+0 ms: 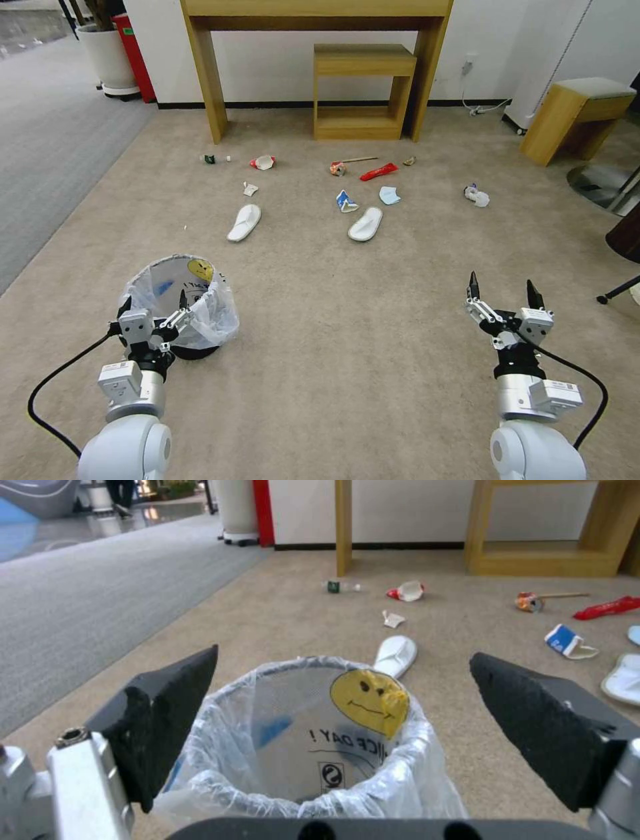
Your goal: Pick up the trash bin and place the garbage on the floor into it.
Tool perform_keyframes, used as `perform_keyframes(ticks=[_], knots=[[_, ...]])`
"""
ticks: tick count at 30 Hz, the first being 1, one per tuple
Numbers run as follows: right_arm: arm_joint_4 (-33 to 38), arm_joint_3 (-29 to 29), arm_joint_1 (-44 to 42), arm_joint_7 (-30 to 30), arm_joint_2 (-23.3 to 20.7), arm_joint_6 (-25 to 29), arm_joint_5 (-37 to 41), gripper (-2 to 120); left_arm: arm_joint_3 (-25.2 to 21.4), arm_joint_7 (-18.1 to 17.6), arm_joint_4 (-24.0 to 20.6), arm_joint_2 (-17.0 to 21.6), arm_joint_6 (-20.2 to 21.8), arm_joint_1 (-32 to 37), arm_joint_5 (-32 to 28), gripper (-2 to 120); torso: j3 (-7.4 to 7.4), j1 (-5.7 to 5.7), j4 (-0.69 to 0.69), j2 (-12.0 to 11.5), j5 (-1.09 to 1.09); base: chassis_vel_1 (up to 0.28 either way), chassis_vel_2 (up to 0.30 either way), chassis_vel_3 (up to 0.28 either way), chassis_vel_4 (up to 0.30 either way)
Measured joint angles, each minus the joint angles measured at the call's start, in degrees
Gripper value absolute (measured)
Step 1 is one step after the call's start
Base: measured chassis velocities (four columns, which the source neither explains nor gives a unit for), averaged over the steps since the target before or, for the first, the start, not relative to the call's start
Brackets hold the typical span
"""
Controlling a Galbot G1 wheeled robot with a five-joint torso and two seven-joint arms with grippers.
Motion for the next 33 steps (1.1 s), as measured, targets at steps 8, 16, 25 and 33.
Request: perform_keyframes(ticks=[8, 16, 25, 33], knots=[[0.13, 0.28, -0.48, 0.03, 0.20, -0.17, -0.85, 100, -0.04, 0.00, 0.00, 0.15, 0.00, -0.01, -0.12, 100, 0.00, 0.00, 0.00, 0.00, 0.00, 0.000, 0.000, 0.000, 0.000], [0.36, 0.53, -0.70, -0.01, 0.16, -0.20, -1.18, 100, 0.03, -0.02, 0.04, 0.16, 0.02, 0.02, -0.55, 100, 0.00, 0.00, -0.01, 0.00, 0.00, 0.014, 0.013, -0.017, -0.022], [0.36, 0.38, -0.99, -0.25, 0.45, 0.16, -1.58, 100, -0.01, -0.06, -0.29, 0.14, 0.01, 0.44, -0.54, 100, 0.00, 0.00, 0.00, 0.00, -0.01, 0.115, 0.109, -0.102, -0.116], [0.31, 0.45, -1.40, -0.56, 0.43, 1.12, -1.63, 100, 0.04, -0.07, -0.53, -0.08, -0.30, 0.94, -0.24, 100, 0.00, 0.00, 0.00, 0.00, 0.00, 0.120, 0.115, -0.117, -0.117]])
